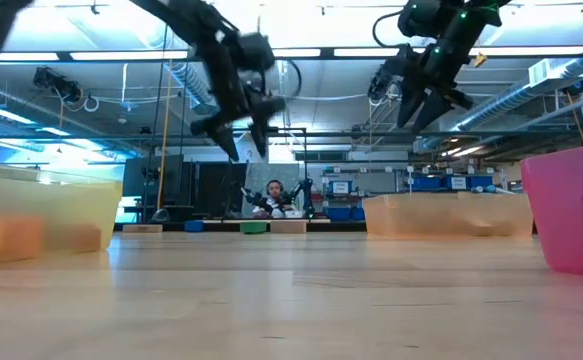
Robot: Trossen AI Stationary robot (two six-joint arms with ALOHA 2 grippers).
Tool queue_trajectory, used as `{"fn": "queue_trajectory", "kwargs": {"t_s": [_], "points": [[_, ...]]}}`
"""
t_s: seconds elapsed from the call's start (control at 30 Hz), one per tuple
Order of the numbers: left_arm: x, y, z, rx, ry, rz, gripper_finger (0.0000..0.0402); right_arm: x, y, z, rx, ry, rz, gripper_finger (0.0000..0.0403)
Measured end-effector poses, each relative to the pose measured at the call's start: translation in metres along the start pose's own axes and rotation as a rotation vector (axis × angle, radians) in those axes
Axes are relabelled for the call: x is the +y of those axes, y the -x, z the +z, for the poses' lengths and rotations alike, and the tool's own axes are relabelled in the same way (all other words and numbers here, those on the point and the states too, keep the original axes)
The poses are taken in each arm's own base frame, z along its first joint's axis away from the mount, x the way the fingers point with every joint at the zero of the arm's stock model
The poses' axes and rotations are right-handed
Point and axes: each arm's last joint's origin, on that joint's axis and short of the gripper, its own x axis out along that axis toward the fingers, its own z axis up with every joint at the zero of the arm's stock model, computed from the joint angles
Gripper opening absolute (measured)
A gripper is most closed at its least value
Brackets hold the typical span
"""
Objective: Sort blocks by size
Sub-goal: Put the large green game piece into the yellow bin
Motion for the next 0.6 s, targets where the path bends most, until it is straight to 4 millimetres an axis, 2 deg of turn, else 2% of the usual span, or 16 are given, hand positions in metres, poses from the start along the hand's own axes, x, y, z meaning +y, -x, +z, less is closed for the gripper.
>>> {"fn": "queue_trajectory", "kwargs": {"t_s": [0.2, 0.37, 0.6], "points": [[-0.002, -0.054, 0.012, 0.148, 0.001, -0.012, 0.0294, 0.009, 0.001, -0.004, 0.007, 0.032, 0.024, 0.019], [0.007, -0.097, 0.005, 0.284, 0.041, -0.006, 0.0293, 0.015, 0.002, -0.007, 0.012, 0.051, 0.04, 0.0191], [0.012, -0.127, -0.003, 0.34, 0.061, 0.014, 0.0293, 0.018, 0.002, -0.009, 0.014, 0.071, 0.047, 0.019]]}}
